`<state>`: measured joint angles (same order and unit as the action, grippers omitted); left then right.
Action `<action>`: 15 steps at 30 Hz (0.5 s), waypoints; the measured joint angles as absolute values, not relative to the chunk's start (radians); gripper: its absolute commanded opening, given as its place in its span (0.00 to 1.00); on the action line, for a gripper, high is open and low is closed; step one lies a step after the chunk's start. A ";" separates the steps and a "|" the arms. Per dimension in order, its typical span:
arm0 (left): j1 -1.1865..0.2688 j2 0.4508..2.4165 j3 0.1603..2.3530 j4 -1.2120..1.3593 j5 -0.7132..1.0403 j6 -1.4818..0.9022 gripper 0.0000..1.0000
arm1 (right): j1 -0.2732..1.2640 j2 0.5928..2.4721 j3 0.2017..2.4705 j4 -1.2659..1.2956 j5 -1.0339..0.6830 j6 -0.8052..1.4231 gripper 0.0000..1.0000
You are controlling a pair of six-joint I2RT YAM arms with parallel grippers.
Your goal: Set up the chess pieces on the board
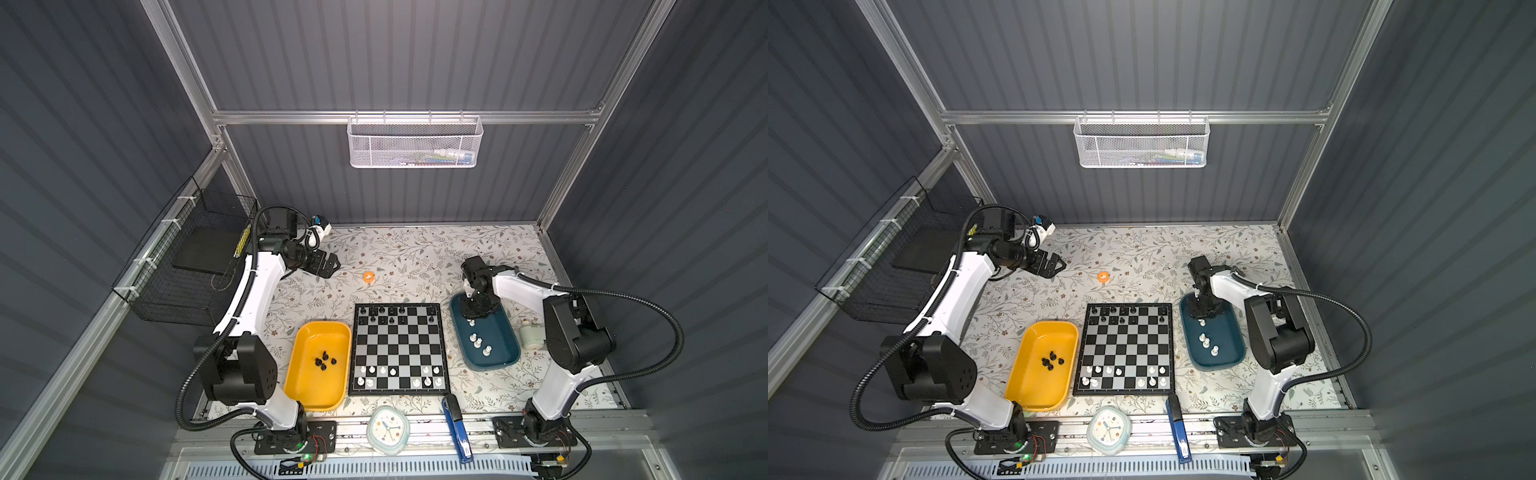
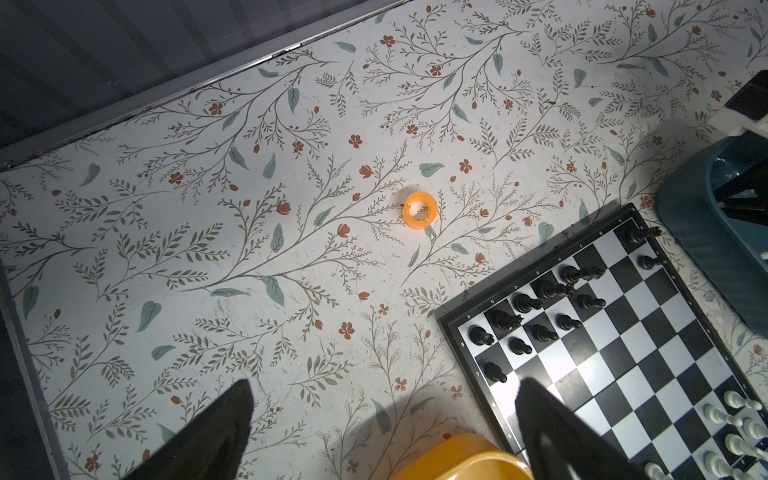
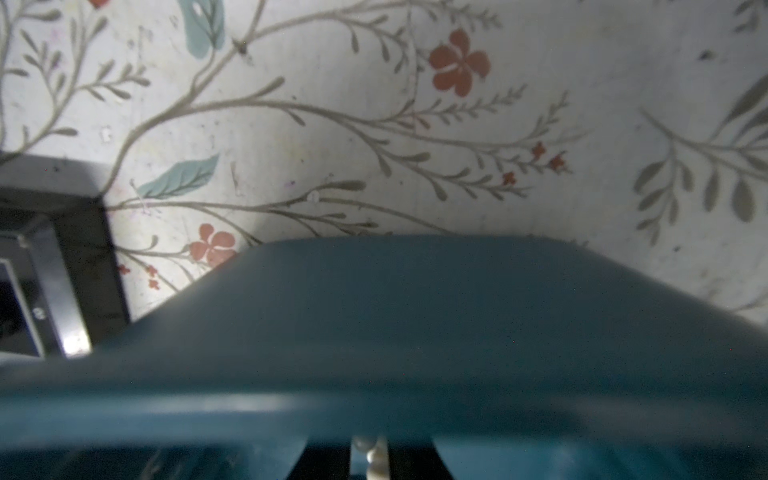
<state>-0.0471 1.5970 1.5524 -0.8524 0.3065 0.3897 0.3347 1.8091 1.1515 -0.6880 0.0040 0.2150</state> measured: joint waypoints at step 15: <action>-0.047 1.597 1.552 -0.852 0.307 0.389 0.99 | 0.335 1.809 1.152 -0.689 0.004 0.204 0.14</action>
<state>-0.0471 1.5970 1.5524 -0.8524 0.3065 0.3893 0.3347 1.8091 1.1522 -0.6888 0.0040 0.2043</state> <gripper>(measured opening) 0.995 0.142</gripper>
